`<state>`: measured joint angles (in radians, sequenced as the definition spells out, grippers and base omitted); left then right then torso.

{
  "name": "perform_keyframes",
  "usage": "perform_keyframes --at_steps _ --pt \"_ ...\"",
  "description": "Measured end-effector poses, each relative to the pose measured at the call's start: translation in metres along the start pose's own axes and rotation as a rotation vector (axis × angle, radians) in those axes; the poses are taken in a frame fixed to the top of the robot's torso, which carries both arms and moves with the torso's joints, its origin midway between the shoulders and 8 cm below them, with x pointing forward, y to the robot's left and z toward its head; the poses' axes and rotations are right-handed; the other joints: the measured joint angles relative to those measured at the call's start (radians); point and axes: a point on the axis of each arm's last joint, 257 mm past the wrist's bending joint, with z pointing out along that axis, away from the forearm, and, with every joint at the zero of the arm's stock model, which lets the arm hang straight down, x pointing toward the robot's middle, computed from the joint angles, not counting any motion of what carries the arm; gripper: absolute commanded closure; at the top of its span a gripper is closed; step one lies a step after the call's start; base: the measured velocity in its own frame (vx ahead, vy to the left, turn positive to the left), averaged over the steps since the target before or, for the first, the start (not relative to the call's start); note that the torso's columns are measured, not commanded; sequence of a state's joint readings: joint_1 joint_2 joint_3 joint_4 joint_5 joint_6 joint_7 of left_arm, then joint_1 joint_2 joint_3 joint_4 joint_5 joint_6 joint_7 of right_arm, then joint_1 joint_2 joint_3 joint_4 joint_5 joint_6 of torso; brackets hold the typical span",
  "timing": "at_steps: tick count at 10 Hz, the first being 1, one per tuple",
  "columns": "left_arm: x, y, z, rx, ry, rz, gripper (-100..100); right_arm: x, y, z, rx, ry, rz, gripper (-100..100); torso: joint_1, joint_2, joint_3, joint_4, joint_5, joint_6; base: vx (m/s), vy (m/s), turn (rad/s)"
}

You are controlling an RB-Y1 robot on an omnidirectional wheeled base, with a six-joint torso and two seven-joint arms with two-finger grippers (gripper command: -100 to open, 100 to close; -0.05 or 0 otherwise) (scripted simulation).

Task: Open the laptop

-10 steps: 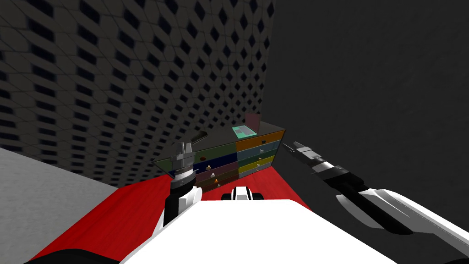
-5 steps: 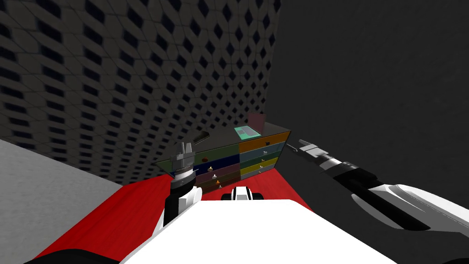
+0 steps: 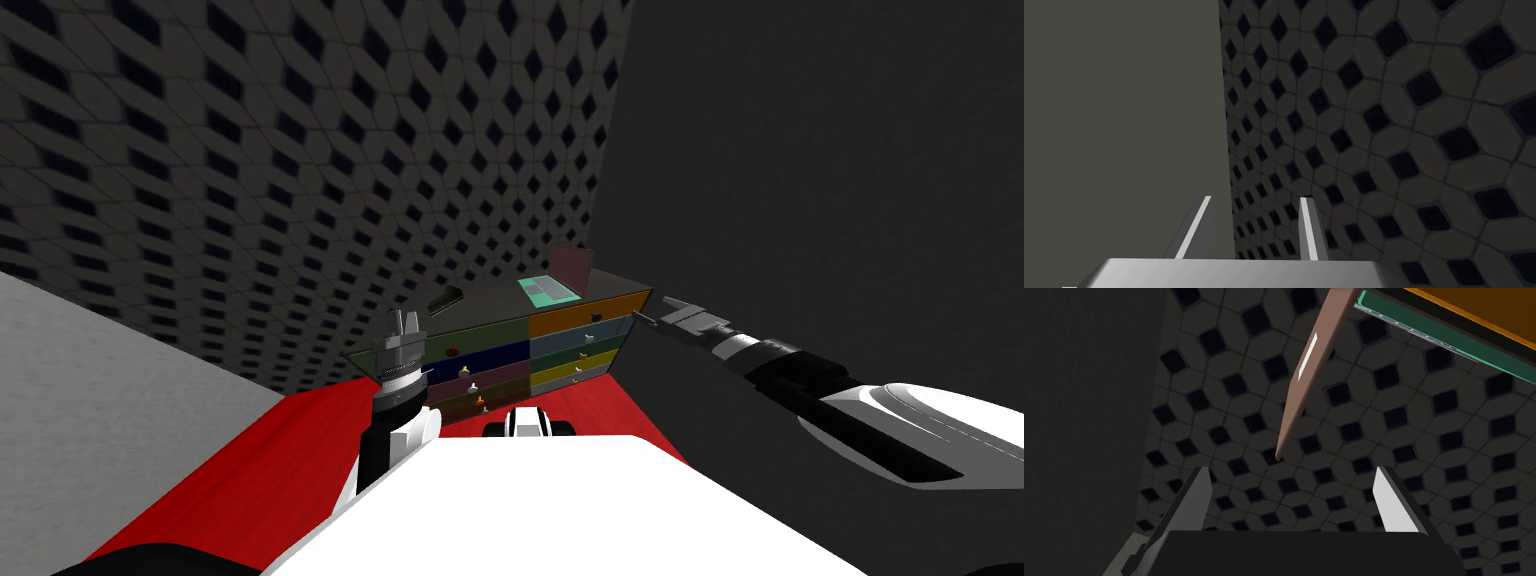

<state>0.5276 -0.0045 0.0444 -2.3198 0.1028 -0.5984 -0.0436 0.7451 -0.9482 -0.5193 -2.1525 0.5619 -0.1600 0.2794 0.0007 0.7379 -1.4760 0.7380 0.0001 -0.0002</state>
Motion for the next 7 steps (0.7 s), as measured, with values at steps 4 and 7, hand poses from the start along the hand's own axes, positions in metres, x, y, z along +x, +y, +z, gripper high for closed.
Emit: perform_keyframes --at_steps 4,7 --pt "0.000 0.000 0.000 0.000 0.000 0.000 0 -0.006 -0.032 0.005 0.020 0.042 -0.161 -100 0.000 -0.001 -0.001 0.000 0.000 0.000 0.062 0.035 0.103" --pt "0.000 0.000 0.000 0.000 0.000 0.000 0 -0.017 -0.053 0.012 0.030 0.060 -0.262 -100 0.000 0.000 0.000 0.000 0.000 0.000 0.061 0.036 0.117"
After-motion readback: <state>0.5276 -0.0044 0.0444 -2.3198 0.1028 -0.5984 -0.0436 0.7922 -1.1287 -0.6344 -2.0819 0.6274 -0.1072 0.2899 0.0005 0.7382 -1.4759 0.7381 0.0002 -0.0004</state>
